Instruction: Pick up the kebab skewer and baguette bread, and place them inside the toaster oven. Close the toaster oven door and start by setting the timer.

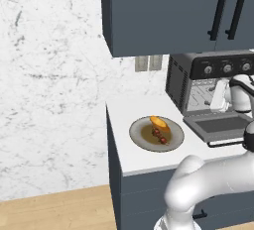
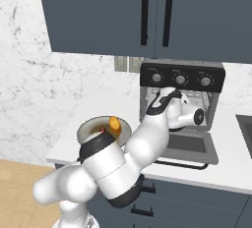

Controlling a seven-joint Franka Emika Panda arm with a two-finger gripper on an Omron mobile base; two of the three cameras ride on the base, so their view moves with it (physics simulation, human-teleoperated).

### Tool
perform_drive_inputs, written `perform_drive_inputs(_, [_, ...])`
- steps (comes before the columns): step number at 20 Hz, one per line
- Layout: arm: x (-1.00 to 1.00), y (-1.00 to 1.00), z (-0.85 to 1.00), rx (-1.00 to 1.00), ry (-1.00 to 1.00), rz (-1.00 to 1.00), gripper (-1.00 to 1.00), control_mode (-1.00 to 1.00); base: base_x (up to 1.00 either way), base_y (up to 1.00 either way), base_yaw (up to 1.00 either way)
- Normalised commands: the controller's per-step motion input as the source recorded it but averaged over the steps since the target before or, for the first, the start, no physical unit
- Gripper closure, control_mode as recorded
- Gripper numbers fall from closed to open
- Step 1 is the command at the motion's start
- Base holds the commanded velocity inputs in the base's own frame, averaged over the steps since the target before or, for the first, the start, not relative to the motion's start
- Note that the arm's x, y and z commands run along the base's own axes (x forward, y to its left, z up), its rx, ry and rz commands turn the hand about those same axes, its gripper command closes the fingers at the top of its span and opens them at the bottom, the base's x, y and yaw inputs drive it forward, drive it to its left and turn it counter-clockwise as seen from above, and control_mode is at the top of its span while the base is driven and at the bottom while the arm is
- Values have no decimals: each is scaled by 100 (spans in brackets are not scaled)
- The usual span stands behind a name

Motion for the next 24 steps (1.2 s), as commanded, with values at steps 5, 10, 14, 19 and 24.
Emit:
perform_drive_inputs(5, [40, -28, -13, -6, -9, -5, -100, -100, 0, 0, 0])
perform_drive_inputs(10, [39, -12, -28, -7, -6, -5, -100, -100, 0, 0, 0])
perform_drive_inputs(14, [36, -15, -18, -8, -4, -5, -100, -100, 0, 0, 0])
perform_drive_inputs(19, [35, -27, -1, -8, -7, -4, -100, -100, 0, 0, 0])
perform_drive_inputs(24, [19, -17, -3, -7, -9, -5, -100, -100, 0, 0, 0])
